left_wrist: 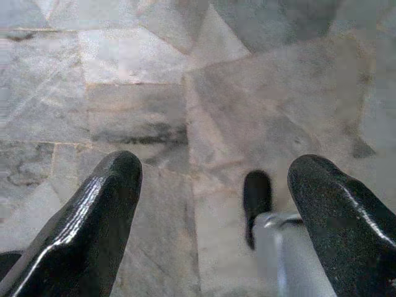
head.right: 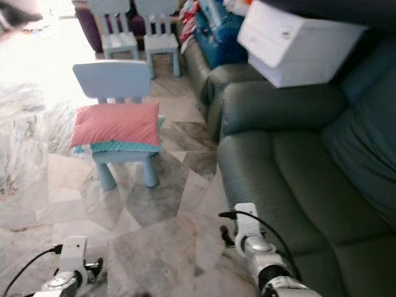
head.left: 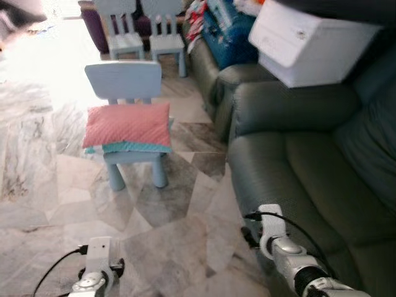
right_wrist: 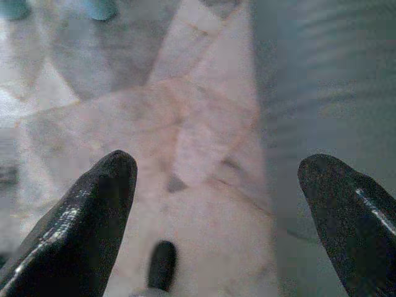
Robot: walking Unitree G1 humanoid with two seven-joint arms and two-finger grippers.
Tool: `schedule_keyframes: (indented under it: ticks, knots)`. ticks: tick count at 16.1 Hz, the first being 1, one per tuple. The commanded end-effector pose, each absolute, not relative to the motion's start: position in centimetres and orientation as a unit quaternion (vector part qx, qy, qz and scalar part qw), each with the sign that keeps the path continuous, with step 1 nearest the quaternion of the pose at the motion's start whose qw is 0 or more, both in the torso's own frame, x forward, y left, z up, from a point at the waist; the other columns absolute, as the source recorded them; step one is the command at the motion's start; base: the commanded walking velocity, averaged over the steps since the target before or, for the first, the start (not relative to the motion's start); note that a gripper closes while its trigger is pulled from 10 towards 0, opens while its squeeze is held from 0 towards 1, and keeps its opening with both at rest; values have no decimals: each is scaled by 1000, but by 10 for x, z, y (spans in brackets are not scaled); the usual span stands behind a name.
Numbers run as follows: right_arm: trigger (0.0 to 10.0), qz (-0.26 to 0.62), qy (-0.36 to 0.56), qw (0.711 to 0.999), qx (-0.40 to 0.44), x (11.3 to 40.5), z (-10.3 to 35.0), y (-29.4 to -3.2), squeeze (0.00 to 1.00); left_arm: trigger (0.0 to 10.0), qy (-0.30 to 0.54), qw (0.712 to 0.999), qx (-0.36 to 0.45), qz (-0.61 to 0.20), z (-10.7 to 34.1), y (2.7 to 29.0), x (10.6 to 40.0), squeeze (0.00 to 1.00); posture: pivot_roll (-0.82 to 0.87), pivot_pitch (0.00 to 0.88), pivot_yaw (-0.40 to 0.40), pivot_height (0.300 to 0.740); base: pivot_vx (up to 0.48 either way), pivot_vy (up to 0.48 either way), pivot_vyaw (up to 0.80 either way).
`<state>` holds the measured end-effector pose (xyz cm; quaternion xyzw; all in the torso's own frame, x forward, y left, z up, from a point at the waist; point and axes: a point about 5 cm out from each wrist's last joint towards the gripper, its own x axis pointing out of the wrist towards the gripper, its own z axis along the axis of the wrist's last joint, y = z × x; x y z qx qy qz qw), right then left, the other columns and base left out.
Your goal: Move the pillow to the sofa
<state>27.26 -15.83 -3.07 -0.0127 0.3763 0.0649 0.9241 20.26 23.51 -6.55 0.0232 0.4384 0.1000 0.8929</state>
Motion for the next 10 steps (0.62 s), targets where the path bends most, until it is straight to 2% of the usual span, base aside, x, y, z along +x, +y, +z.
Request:
schedule_keyframes:
  ticks: [1,5,10]
  knots:
    - [10000,63,379,923,-13,272,-31,-159,0,10000,444,889,22,109,-66,237,200,0,-105,107,-45,740,386,0,0]
    - [10000,81,376,922,-51,268,-34,-162,0,10000,445,888,17,115,-67,237,199,0,-106,107,-47,740,0,0,0]
    - [10000,91,382,917,-70,263,-37,-166,0,10000,449,886,16,112,-68,238,197,0,-108,102,-46,740,0,454,0]
